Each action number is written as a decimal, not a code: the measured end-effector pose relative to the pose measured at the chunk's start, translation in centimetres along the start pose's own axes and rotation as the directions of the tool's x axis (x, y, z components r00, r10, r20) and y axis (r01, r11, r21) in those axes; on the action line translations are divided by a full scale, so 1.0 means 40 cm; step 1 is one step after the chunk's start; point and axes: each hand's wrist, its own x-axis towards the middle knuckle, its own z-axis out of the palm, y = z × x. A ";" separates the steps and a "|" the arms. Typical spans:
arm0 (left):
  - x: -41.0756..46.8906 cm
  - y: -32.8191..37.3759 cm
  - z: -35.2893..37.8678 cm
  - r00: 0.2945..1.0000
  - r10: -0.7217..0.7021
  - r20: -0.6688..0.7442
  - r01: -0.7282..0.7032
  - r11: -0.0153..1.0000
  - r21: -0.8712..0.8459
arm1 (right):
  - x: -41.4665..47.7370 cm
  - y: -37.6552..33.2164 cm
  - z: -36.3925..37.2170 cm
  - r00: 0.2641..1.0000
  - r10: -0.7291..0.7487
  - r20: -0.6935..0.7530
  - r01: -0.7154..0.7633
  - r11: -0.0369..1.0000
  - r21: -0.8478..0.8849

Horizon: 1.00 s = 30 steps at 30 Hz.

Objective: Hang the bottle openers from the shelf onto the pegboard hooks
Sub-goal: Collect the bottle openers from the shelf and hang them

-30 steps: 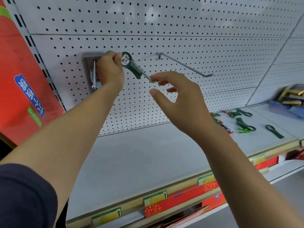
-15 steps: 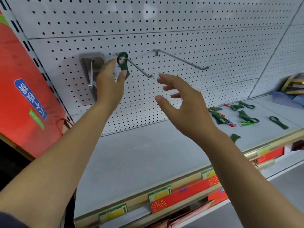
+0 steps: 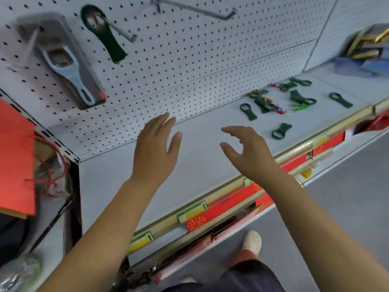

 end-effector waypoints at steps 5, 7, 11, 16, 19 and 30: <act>0.000 0.079 0.120 0.989 -0.016 0.147 0.020 0.999 -0.025 | -0.015 0.162 -0.052 0.988 0.146 0.045 -0.142 0.987 -0.070; 0.012 0.098 0.166 0.980 -0.014 0.201 0.021 0.999 -0.030 | -0.004 0.237 -0.077 0.981 0.180 0.076 -0.171 0.979 -0.114; 0.051 0.128 0.260 0.958 -0.049 0.282 0.054 0.998 -0.011 | 0.046 0.379 -0.132 0.944 0.302 0.137 -0.275 0.943 -0.186; 0.133 0.212 0.392 0.933 -0.112 0.343 0.120 0.993 -0.001 | 0.140 0.551 -0.168 0.924 0.339 0.177 -0.317 0.938 -0.142; 0.198 0.262 0.480 0.915 -0.159 0.370 0.166 0.986 0.011 | 0.193 0.652 -0.181 0.919 0.331 0.216 -0.308 0.942 -0.133; 0.334 0.302 0.717 0.771 -0.426 0.473 0.433 0.896 0.102 | 0.297 0.860 -0.170 0.931 0.087 0.355 -0.087 0.996 -0.018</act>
